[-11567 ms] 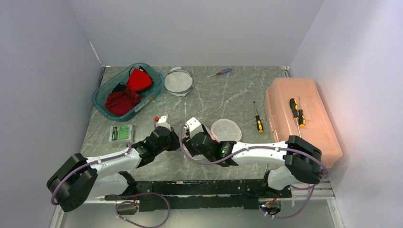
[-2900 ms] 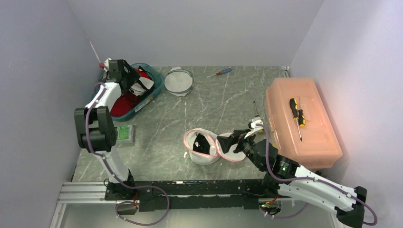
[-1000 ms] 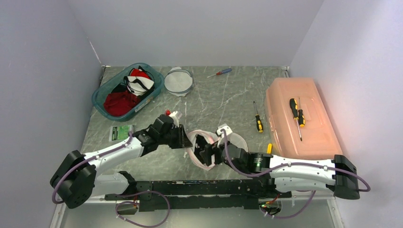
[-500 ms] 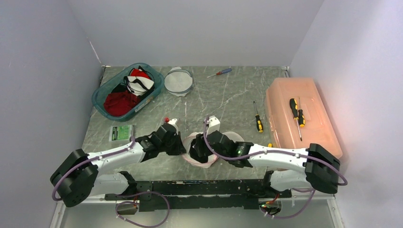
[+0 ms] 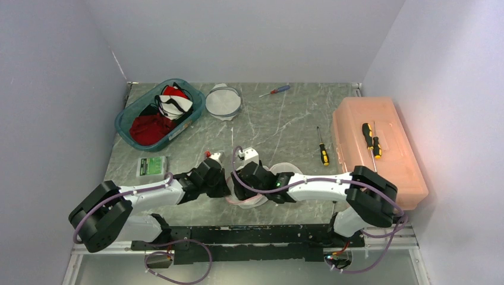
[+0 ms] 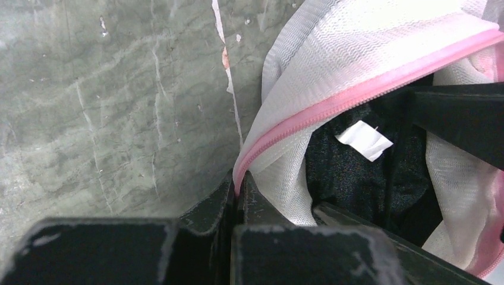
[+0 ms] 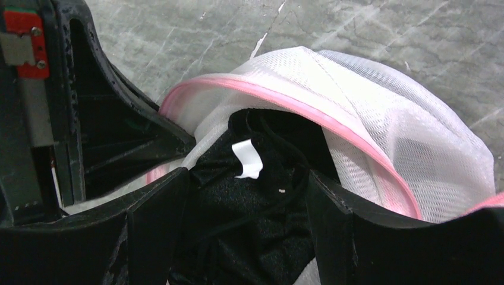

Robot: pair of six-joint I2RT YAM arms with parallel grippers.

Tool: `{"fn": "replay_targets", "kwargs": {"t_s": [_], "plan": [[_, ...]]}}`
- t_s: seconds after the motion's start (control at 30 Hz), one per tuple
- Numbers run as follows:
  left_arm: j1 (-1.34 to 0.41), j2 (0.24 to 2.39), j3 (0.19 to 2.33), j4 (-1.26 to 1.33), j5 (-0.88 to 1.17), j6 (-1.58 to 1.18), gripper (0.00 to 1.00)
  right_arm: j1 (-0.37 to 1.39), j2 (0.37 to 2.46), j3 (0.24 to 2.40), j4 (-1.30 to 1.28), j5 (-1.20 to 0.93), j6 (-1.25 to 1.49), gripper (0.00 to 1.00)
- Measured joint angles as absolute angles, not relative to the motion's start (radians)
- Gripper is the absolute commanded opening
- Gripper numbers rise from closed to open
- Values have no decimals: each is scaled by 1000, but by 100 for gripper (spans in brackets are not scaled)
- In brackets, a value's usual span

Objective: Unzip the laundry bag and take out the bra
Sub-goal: Pick up the bra from the laundry bag.

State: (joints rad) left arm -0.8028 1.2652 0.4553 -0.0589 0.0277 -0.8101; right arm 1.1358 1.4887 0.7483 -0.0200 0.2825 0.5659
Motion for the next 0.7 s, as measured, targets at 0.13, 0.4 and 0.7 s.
{"fn": "replay_targets", "kwargs": {"t_s": [0.13, 0.4, 0.7], "plan": [[-803, 1265, 446, -35, 28, -810, 3, 1141, 1539, 782, -32, 292, 556, 79], [-803, 1270, 429, 16, 30, -812, 3, 1206, 1567, 822, -100, 357, 526, 89], [-803, 1278, 417, 56, 36, -833, 3, 1229, 1587, 867, -179, 440, 524, 53]]}}
